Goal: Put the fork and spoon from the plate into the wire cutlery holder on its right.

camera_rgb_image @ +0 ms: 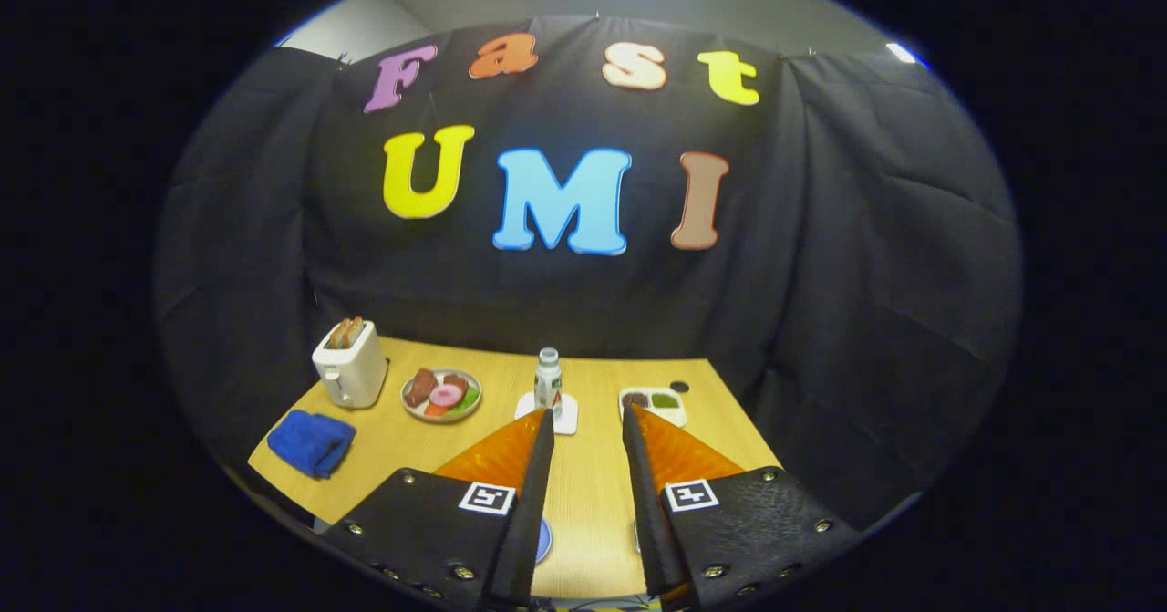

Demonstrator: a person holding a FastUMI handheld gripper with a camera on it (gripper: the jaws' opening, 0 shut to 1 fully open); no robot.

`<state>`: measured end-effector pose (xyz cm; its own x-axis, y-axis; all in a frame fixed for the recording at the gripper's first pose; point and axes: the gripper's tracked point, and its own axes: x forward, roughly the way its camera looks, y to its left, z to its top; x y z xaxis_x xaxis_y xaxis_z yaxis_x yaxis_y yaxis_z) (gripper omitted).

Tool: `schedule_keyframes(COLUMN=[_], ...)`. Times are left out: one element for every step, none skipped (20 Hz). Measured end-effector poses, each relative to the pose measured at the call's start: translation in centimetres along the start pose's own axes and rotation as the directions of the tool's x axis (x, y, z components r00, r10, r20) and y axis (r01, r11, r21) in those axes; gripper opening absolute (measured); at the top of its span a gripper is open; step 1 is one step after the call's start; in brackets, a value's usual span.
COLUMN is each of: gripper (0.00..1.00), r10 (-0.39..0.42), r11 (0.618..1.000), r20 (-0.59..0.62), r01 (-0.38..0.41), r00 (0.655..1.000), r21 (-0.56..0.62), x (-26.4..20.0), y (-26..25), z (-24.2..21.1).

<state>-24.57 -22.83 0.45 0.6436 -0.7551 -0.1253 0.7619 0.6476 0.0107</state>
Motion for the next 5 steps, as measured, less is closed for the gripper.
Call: schedule_keyframes(gripper=[0.46,0.45,0.46,0.5,0.5], r10=[-0.002,-0.005,0.014,0.04,0.042], r11=[1.0,1.0,0.999,0.999,0.998], r20=[0.052,0.086,0.1,0.109,0.126], r01=[0.003,0.007,-0.01,-0.035,-0.036], r00=[0.999,0.996,0.995,0.993,0.991], r21=[-0.006,-0.02,-0.033,-0.042,-0.051], x=[-0.3,-0.3,-0.6,-0.5,-0.1], y=[0.9,1.5,2.5,3.9,4.4], z=[0.6,0.8,0.6,0.2,0.4])
